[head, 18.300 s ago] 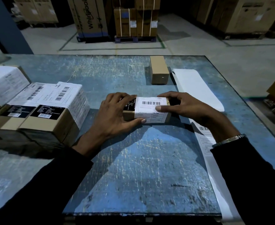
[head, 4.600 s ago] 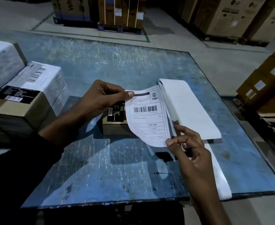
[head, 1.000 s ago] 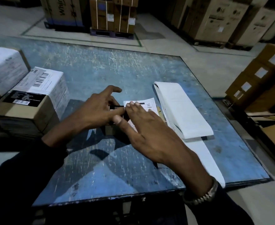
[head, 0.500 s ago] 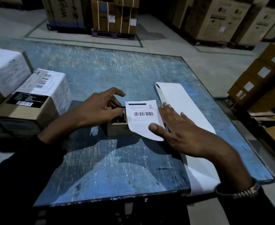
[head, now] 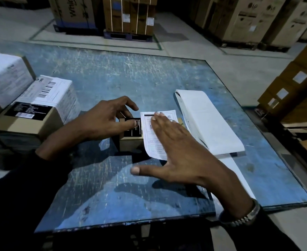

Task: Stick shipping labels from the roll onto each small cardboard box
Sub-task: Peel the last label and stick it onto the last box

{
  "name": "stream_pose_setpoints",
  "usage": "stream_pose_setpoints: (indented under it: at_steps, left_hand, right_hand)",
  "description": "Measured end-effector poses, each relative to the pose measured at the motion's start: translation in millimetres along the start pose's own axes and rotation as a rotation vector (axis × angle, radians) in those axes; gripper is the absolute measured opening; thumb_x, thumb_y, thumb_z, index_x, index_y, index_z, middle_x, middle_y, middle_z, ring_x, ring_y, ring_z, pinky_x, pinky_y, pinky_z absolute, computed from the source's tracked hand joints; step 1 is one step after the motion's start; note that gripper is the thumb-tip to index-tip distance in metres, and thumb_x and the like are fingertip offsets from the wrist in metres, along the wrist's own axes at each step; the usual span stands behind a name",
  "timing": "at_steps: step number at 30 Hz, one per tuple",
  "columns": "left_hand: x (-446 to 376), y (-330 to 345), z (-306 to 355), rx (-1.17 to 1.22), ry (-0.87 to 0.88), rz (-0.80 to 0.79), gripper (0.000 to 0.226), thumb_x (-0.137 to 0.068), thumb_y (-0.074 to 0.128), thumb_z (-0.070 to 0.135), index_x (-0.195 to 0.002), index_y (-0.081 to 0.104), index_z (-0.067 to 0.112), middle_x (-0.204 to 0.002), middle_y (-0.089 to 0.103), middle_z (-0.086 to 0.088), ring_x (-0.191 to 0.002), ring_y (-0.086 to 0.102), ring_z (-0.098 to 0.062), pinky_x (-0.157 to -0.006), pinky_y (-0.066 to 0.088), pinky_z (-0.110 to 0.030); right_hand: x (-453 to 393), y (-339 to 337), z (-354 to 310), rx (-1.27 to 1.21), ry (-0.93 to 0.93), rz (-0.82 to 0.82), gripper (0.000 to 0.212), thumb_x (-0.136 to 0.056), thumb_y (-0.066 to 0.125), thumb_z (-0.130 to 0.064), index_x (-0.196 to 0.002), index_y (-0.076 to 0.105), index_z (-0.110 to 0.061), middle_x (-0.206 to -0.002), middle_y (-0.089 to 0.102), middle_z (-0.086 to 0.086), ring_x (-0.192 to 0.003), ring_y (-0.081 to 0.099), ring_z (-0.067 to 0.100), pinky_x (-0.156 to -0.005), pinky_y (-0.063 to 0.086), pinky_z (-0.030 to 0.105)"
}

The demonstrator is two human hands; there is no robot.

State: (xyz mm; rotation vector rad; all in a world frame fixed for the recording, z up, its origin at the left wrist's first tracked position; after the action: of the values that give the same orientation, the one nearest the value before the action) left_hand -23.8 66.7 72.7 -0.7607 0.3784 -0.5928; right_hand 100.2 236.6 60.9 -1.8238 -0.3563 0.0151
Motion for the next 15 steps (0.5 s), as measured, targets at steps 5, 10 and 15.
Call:
stream_pose_setpoints:
  at_steps: [5,10,15]
  left_hand:
    - [2,-3,8,-0.003,0.074,0.058,0.055,-0.077,0.069,0.059,-0.125,0.066,0.032,-0.110,0.072,0.014,-0.100,0.070,-0.006,-0.084,0.063,-0.044]
    - [11,-8,35,-0.072,0.379,0.273,0.019,-0.091,0.073,0.014,-0.110,0.080,0.012,-0.109,0.076,0.000,-0.101,0.074,-0.015,-0.083,0.059,-0.045]
    - [13,42,53,-0.160,0.424,0.033,0.046,-0.112,0.045,0.042,-0.139,0.072,0.016,-0.146,0.067,0.002,-0.134,0.063,-0.011,-0.106,0.056,-0.040]
  right_hand:
    - [15,-1,27,-0.039,0.128,0.114,0.126,-0.075,0.015,-0.107,-0.168,-0.019,-0.029,-0.174,-0.027,-0.016,-0.154,-0.028,-0.007,-0.132,-0.010,0.032]
    - [16,-1,34,-0.146,0.137,0.079,0.124,-0.073,0.013,-0.106,-0.167,-0.021,-0.032,-0.172,-0.029,-0.021,-0.150,-0.030,-0.014,-0.129,-0.011,0.025]
    - [17,2,35,-0.241,0.130,0.085,0.127,-0.071,0.023,-0.106,-0.167,-0.021,-0.034,-0.170,-0.030,-0.026,-0.149,-0.029,-0.016,-0.134,-0.003,0.034]
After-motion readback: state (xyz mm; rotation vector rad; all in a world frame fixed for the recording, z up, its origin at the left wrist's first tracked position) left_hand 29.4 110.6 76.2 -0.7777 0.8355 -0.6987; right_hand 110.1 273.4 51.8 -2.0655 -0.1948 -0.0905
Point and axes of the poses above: each hand's wrist, its own x-axis away from the middle knuckle, its own y-axis out of the palm, z = x × y, the point moved 6 cm from there along -x, towards the middle knuckle
